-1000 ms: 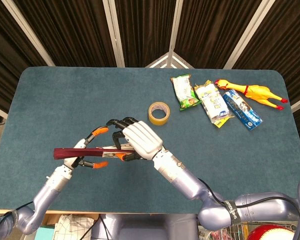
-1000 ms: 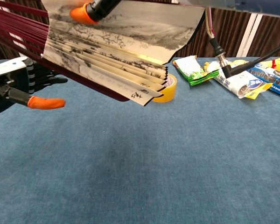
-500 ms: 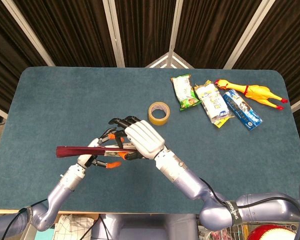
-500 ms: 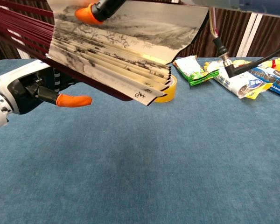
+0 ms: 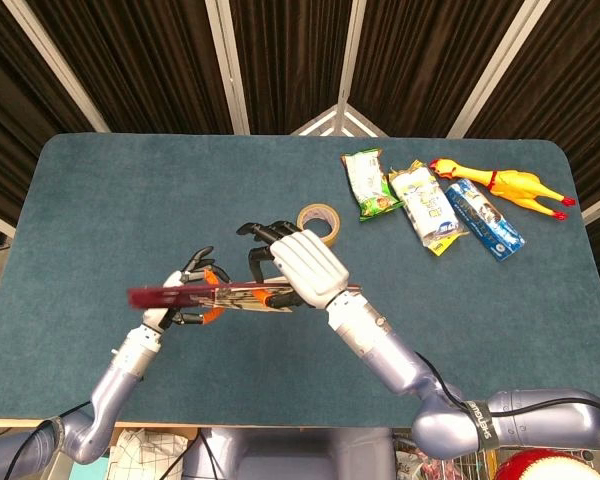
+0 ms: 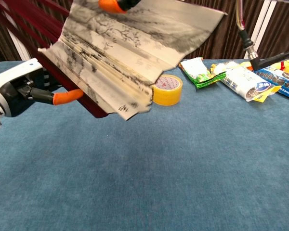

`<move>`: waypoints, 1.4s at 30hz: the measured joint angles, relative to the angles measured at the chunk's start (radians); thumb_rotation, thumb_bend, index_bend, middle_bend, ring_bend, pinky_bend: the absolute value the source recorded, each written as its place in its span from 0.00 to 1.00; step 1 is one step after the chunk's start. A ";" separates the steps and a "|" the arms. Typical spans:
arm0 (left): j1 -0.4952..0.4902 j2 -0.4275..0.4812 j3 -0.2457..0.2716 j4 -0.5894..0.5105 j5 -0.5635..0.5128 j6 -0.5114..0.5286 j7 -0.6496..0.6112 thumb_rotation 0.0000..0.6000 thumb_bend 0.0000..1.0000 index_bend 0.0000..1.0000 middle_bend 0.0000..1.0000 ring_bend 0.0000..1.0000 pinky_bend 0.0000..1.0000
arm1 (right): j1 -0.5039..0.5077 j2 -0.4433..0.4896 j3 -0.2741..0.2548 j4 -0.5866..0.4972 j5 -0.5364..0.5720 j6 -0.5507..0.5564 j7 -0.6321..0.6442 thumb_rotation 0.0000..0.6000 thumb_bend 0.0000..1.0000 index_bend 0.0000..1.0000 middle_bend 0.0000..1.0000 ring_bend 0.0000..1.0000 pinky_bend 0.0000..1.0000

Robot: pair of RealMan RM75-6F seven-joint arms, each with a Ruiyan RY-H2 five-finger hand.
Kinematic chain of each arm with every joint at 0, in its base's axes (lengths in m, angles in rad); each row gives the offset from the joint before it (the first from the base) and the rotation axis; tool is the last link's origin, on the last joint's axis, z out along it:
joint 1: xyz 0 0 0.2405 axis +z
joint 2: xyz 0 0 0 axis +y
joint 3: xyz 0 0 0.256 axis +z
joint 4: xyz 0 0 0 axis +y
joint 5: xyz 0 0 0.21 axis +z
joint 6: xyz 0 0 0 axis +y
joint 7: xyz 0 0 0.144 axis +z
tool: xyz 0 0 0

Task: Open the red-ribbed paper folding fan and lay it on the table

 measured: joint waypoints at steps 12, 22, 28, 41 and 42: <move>0.011 -0.006 -0.027 0.063 -0.001 0.063 0.025 1.00 0.49 0.78 0.44 0.04 0.17 | -0.064 0.074 -0.012 0.036 -0.031 -0.008 0.066 1.00 0.49 0.98 0.23 0.28 0.23; 0.028 -0.012 -0.065 0.116 0.038 0.200 0.088 1.00 0.49 0.78 0.44 0.04 0.18 | -0.134 0.139 -0.011 0.091 -0.091 -0.006 0.168 1.00 0.49 0.98 0.23 0.28 0.23; 0.017 -0.040 -0.079 0.186 0.081 0.268 0.210 1.00 0.48 0.78 0.43 0.04 0.18 | -0.161 0.152 -0.020 0.164 -0.133 -0.012 0.213 1.00 0.49 0.99 0.23 0.28 0.23; -0.037 -0.119 -0.093 0.383 0.154 0.370 0.382 1.00 0.48 0.78 0.43 0.04 0.18 | -0.210 0.116 -0.058 0.344 -0.222 0.009 0.263 1.00 0.49 0.99 0.24 0.29 0.23; -0.041 -0.124 -0.093 0.394 0.157 0.374 0.391 1.00 0.48 0.78 0.43 0.04 0.18 | -0.212 0.114 -0.060 0.351 -0.230 0.012 0.266 1.00 0.49 0.99 0.24 0.29 0.23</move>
